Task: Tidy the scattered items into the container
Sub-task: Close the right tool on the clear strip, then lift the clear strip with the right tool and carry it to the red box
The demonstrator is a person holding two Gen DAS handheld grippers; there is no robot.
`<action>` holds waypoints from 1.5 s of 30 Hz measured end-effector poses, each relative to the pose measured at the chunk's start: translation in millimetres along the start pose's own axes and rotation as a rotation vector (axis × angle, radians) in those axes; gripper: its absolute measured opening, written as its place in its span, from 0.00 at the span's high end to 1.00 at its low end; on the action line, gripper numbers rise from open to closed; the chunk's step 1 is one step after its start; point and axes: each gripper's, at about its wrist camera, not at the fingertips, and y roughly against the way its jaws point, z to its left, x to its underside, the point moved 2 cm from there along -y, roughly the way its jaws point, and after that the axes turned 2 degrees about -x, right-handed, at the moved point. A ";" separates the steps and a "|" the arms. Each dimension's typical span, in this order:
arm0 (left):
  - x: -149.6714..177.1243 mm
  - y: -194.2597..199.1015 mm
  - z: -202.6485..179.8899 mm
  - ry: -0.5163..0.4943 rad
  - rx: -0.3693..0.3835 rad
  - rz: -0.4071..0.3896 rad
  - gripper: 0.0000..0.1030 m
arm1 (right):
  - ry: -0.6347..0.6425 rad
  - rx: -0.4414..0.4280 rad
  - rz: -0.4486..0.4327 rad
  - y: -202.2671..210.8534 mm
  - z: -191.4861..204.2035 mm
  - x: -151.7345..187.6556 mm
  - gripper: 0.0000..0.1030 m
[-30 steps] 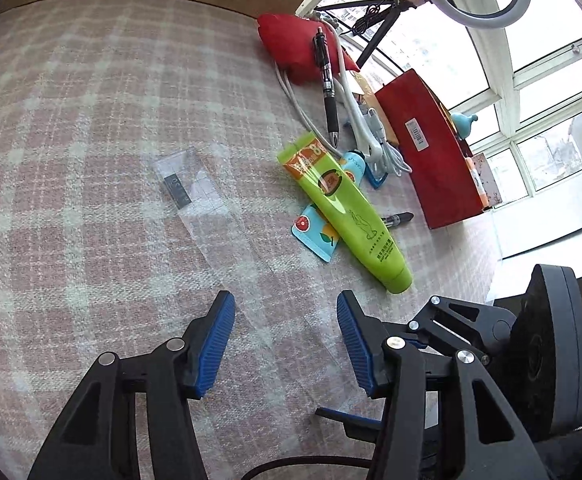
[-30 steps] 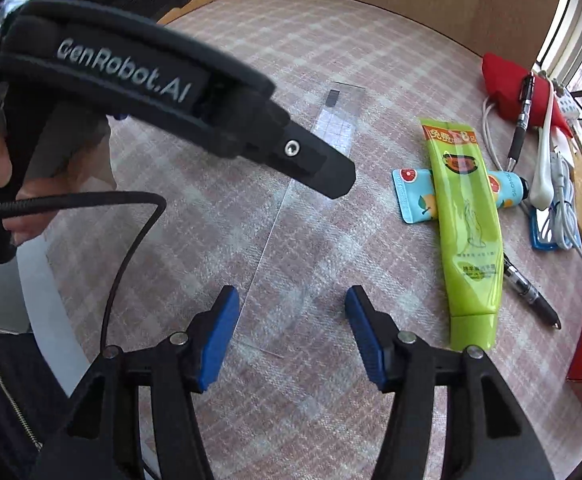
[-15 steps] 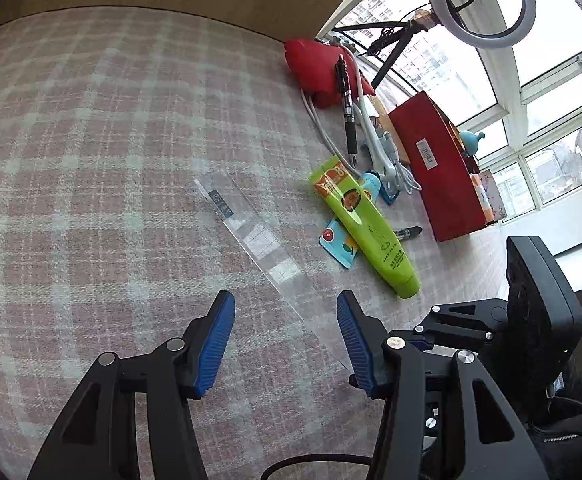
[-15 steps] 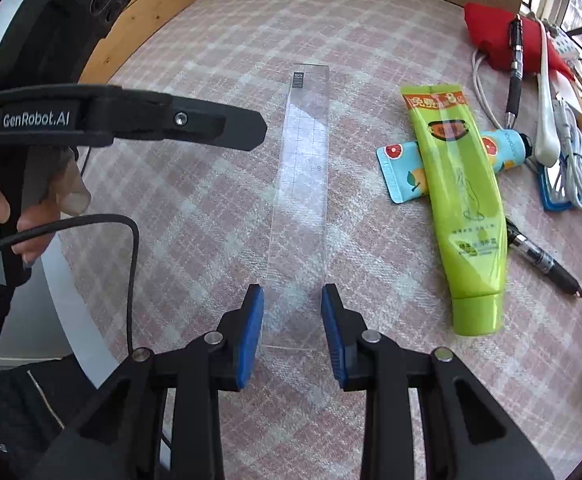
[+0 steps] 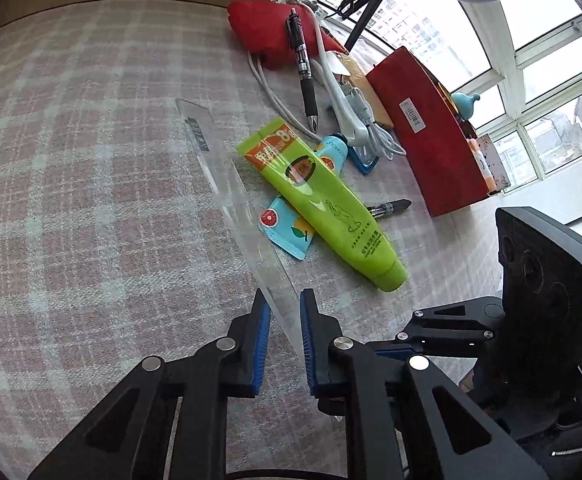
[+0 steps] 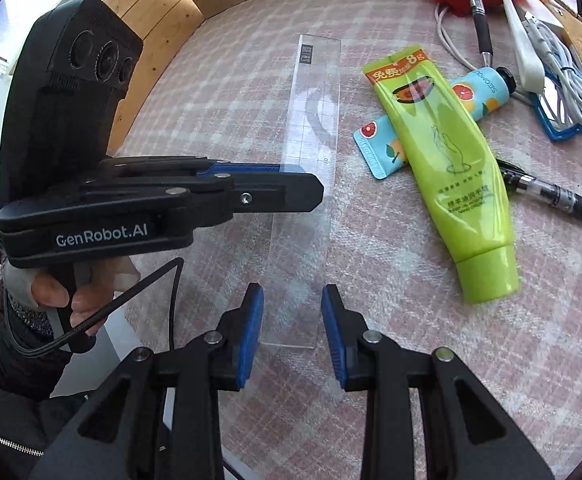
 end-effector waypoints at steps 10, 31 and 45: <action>0.6 -0.1 -8.0 -0.021 -0.063 -0.044 0.91 | -0.104 -0.004 -0.116 62.5 -33.1 -38.1 0.70; 1.8 -4.1 -25.6 -0.021 -0.025 -0.103 0.90 | -0.088 0.194 0.079 -37.9 -1.8 -103.1 0.94; 7.5 0.6 -20.1 -0.006 0.008 -0.117 0.91 | -0.146 0.158 0.047 -21.6 -24.7 -84.1 0.98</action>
